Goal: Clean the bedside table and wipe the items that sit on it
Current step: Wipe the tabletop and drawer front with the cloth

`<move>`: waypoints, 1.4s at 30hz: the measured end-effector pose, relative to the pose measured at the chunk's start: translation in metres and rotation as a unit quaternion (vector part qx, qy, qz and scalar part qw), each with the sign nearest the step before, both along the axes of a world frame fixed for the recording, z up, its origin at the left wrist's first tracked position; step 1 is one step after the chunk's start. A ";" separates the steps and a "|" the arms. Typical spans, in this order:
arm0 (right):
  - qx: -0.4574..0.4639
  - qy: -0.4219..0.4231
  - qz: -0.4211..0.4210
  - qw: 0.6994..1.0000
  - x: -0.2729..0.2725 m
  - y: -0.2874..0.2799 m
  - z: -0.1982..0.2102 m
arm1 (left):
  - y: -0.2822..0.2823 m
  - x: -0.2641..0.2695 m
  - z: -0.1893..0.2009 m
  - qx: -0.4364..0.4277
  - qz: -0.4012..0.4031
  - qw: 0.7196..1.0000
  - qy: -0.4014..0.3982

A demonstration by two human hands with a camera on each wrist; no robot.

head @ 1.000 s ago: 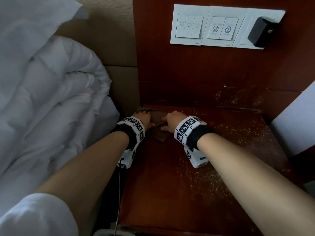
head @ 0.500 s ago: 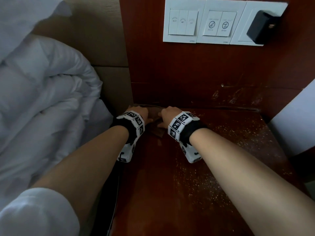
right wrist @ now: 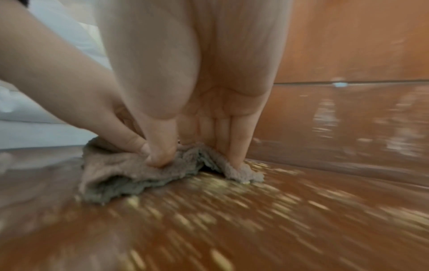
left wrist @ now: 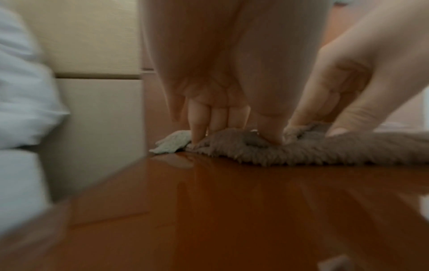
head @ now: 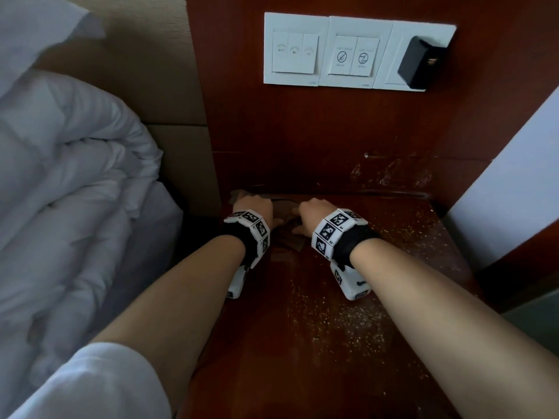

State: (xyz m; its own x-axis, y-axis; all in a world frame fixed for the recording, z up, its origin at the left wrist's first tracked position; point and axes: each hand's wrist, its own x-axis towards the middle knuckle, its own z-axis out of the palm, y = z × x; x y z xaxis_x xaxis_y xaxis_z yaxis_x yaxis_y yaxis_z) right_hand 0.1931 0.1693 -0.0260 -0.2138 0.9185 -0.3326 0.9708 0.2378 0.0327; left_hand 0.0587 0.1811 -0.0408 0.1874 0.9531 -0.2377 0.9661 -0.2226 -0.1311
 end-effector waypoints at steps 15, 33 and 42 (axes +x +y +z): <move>0.007 0.022 -0.110 0.994 0.115 -0.016 0.002 | 0.017 0.117 -0.003 -0.018 -0.070 0.997 0.005; 0.020 0.088 -0.225 0.970 0.243 -0.001 0.000 | 0.037 0.221 -0.004 -0.012 -0.208 0.978 -0.015; 0.029 0.110 -0.230 0.967 0.268 0.015 -0.009 | 0.041 0.237 -0.002 0.003 -0.222 0.975 0.002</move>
